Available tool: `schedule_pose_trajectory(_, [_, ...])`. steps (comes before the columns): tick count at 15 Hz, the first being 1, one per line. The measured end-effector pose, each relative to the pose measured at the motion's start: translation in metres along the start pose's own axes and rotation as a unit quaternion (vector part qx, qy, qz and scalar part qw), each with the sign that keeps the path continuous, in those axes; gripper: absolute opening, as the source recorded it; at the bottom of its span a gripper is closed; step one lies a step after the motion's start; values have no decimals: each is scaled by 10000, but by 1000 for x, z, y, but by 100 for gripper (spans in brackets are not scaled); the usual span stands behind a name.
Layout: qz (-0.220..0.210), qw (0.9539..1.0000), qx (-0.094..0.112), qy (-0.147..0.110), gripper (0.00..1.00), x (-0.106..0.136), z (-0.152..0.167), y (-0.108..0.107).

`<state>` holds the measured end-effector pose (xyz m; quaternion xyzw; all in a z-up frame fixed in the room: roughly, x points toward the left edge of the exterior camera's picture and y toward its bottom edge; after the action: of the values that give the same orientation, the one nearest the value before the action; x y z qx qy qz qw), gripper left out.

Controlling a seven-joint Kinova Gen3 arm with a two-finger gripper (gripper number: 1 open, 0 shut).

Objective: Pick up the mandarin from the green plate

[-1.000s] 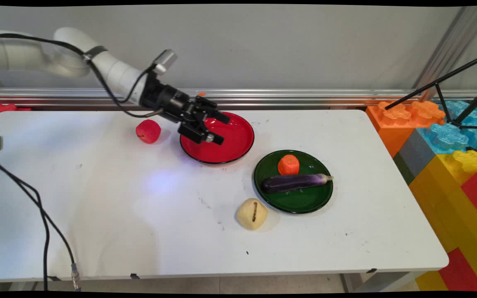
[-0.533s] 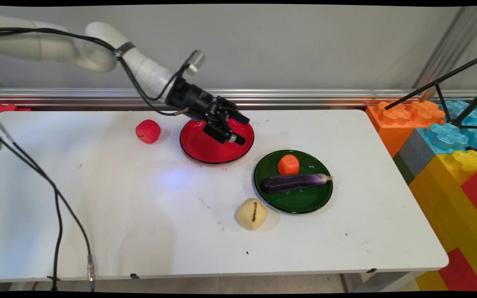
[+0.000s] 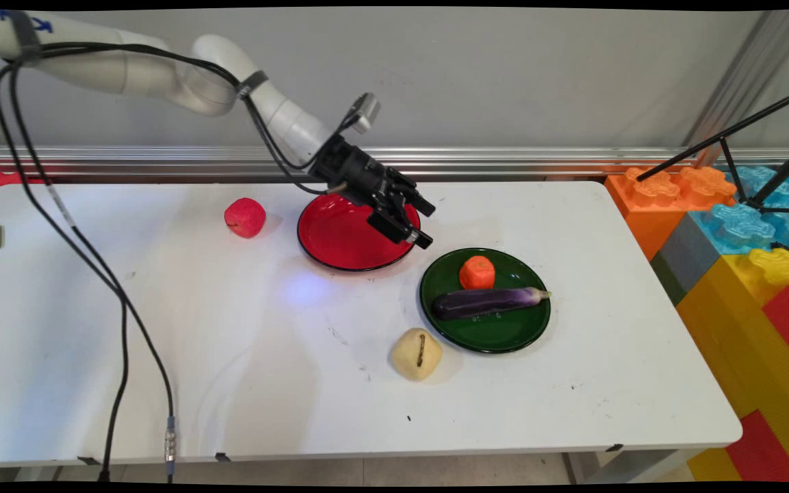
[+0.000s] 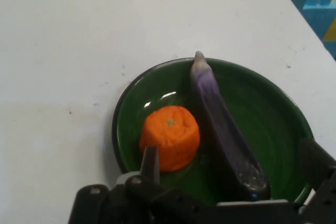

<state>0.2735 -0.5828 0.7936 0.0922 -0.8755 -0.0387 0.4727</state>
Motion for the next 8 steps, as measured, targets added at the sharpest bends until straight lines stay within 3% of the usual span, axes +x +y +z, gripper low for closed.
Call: schedule_pose_trajectory(8, [20,9995,-114,-292,100,7,32,-17])
